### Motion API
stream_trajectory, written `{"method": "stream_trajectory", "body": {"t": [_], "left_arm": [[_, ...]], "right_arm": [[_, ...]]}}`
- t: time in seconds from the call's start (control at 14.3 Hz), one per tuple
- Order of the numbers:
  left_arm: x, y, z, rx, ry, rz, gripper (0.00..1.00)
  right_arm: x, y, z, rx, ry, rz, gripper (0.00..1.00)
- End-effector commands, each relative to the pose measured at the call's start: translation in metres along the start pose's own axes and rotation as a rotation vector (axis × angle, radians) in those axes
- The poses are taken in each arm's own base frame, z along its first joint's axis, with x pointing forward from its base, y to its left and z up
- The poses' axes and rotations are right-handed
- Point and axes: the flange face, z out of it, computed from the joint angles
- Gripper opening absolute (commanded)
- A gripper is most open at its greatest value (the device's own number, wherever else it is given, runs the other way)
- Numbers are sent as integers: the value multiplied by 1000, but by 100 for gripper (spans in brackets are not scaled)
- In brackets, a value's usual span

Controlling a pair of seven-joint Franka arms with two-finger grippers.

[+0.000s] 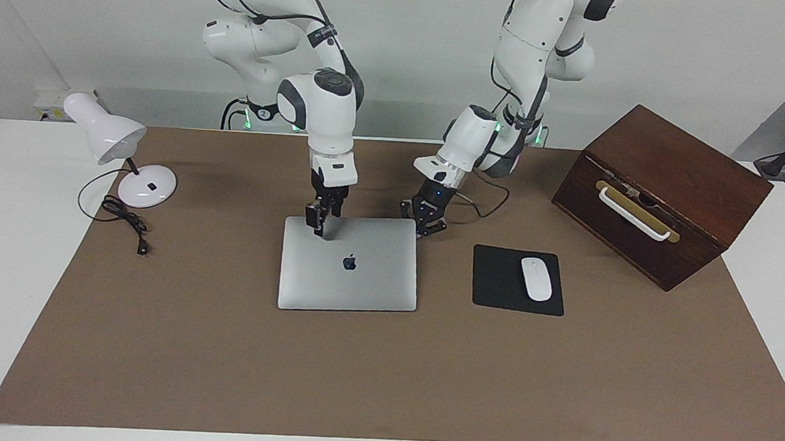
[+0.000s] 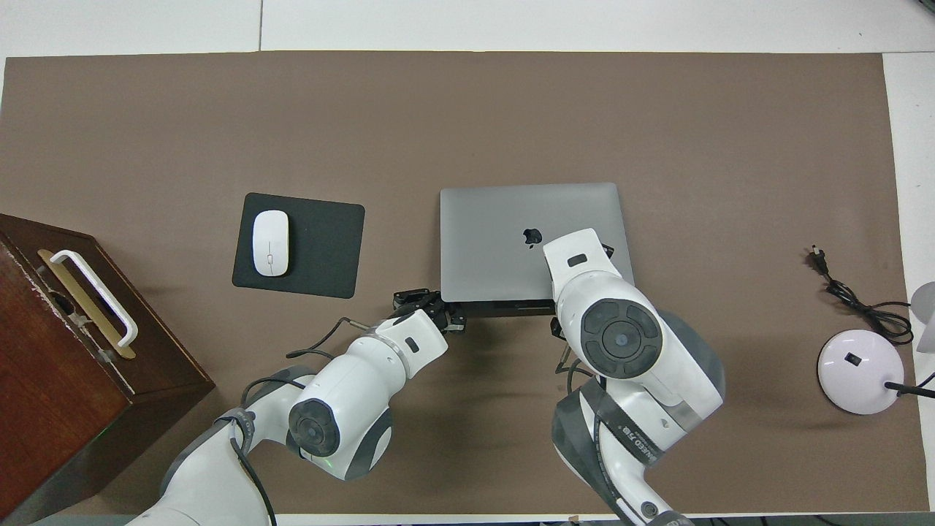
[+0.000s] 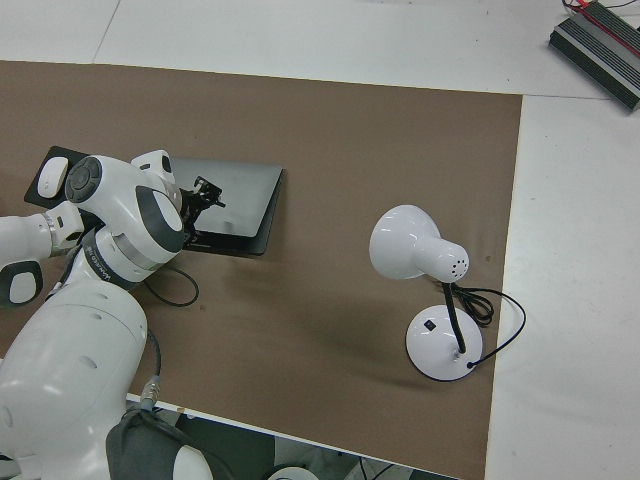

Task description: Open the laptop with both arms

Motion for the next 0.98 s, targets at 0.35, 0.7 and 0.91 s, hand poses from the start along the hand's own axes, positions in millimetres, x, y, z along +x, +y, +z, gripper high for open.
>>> {"method": "stream_trajectory", "body": {"t": [0.35,0.7,0.91], "left_arm": [[-6,-14,14,14,-17,32,0],[-5,-17,13,20,-14,49,0],[-5,-17,14,19,-16,51,0]], "right_arm": [[7,0,-3,-12,-24,20,78],[5,-4,3,-6,-21,16,78],[3,-5,5,-3,-23,20,78]]}}
